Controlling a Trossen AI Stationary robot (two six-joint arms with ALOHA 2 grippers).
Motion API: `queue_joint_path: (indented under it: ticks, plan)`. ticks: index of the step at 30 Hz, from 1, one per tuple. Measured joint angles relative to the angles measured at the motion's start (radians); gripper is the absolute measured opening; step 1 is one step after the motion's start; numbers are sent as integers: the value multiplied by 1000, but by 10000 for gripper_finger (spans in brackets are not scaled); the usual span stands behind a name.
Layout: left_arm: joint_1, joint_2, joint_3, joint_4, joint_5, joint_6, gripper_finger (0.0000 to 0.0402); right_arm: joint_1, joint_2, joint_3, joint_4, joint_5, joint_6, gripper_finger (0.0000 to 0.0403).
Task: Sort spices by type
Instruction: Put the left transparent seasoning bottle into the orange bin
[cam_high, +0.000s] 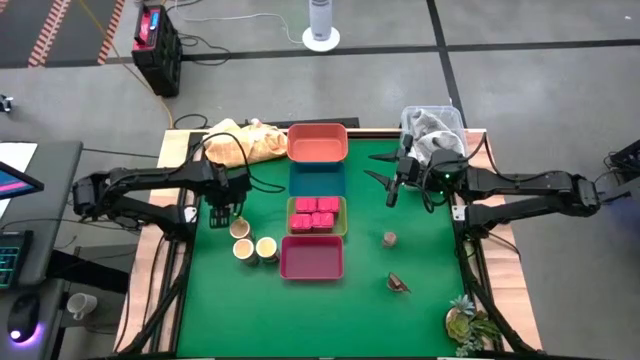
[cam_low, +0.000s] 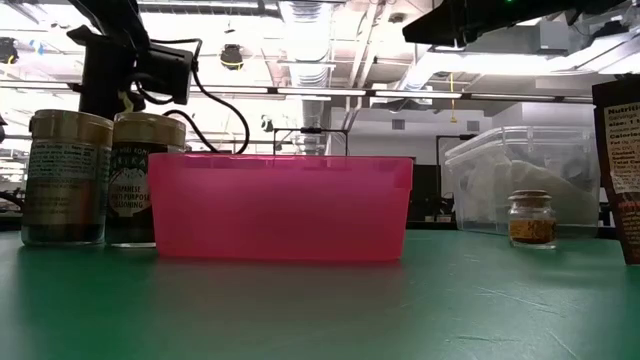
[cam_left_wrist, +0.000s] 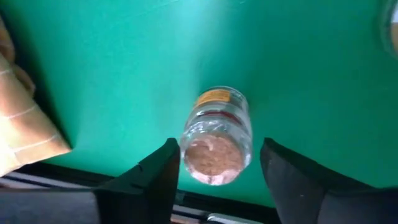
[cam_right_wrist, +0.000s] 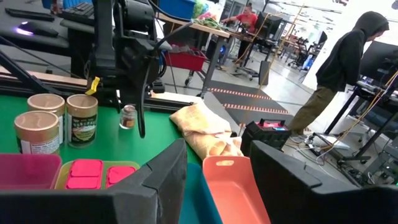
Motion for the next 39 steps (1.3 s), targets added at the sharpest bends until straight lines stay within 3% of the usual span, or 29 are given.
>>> queue_joint_path:
  ticks: [10, 26, 32, 39]
  plan:
    - [1, -3, 4, 4, 32, 10, 135, 0, 0, 0, 4, 0, 0, 209]
    - [1, 1, 40, 24, 20, 77, 132, -2, 0, 0, 10, 0, 0, 209]
    - [2, 1, 42, 52, -41, 132, 132, -2, 0, 0, 10, 0, 2, 209]
    - [27, 18, 139, 51, 5, 131, 132, -9, 0, 0, 20, 0, 1, 209]
